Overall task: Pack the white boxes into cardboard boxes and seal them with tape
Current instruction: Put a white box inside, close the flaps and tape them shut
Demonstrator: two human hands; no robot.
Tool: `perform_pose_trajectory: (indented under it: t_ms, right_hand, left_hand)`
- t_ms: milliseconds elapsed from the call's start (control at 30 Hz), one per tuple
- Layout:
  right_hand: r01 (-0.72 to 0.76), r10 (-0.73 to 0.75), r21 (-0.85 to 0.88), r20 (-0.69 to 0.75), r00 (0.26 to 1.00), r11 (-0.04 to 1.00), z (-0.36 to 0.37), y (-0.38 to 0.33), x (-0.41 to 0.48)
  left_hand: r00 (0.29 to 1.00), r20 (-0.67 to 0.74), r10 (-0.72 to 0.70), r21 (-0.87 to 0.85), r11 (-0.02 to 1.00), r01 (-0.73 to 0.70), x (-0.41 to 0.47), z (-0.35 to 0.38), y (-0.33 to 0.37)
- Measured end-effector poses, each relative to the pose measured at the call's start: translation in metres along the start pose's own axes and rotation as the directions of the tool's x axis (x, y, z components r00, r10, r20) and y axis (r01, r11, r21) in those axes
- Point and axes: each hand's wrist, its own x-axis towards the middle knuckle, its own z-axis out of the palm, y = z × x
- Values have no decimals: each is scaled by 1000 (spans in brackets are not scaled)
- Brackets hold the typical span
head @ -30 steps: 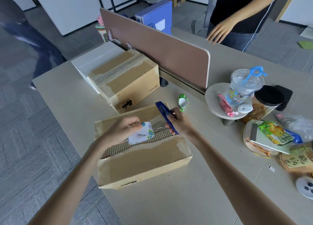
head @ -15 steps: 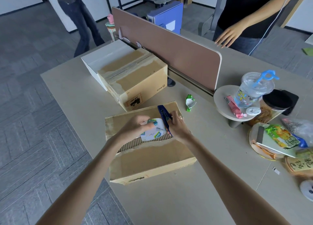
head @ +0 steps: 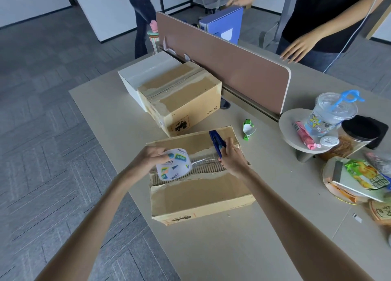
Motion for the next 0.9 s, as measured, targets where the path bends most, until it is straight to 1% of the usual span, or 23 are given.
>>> perform_pose_trajectory:
  t_ms: [33,67,100,133,167,200,233,267,300,333,367,400,433,467,533,600,667,733,900]
  right_hand:
    - [-5,5,-4,-5,1000,1000,0,-1,-1]
    - [-2,2,-11,-11,1000,1000,0,-1,0]
    - [-4,3,-24,-14,1000,1000,1,-1,0]
    - [2,-2,-37,-17,1000,999,2,0,0]
    - [1,-2,-44,-20,1000,999,2,0,-1]
    - [5,-6,-52,-23,1000,999,3,0,0]
    - [6,-8,-61,-23,1000,998,3,0,-1]
    - [10,-12,-68,-26,1000,998,4,1,0]
    - [12,-15,-73,-30,999,997,4,0,0]
    - [15,-18,-74,-37,999,997,5,1,0]
    - [14,-17,-78,-43,999,997,5,1,0]
    - [13,-17,-86,-48,999,996,6,1,1]
    - [10,-15,-97,-50,999,995,6,1,1]
    - [12,-19,-112,-54,998,994,8,1,1]
    - [21,-30,-142,-63,998,990,9,2,1]
    - [25,-37,-152,-76,996,988,10,3,0]
    - [28,-40,-146,-74,996,989,10,3,1]
    - [25,-36,-146,-72,997,989,11,3,2]
    - [27,-39,-160,-75,996,987,12,5,3]
  left_hand:
    - [999,-32,-7,65,998,9,-2,-3,-3]
    - [995,-95,3,194,981,15,-5,-8,-5]
    - [982,-185,41,395,918,37,-10,-13,-6]
    - [959,-266,101,570,818,72,-15,-18,-5]
    - [937,-317,149,647,756,99,-21,-22,-6]
    - [930,-330,160,636,766,94,-25,-26,-10]
    - [937,-322,138,551,832,67,-29,-29,-18]
    - [952,-292,98,395,918,27,-33,-33,-23]
    - [961,-266,76,203,979,-21,-36,-36,-27]
    - [965,-254,62,28,998,-57,-39,-39,-30]
    - [969,-243,54,-75,994,-74,-42,-42,-32]
    - [971,-230,62,-96,992,-86,-45,-43,-32]
    - [973,-218,74,-59,994,-89,-48,-43,-33]
    - [972,-219,84,20,997,-81,-50,-43,-35]
    - [957,-274,92,243,970,-23,-52,-46,-45]
    - [928,-353,121,463,884,61,-54,-54,-55]
    - [914,-382,139,580,806,120,-55,-60,-67]
    - [916,-385,112,607,778,160,-51,-61,-83]
    - [935,-354,-11,580,782,229,-36,-56,-107]
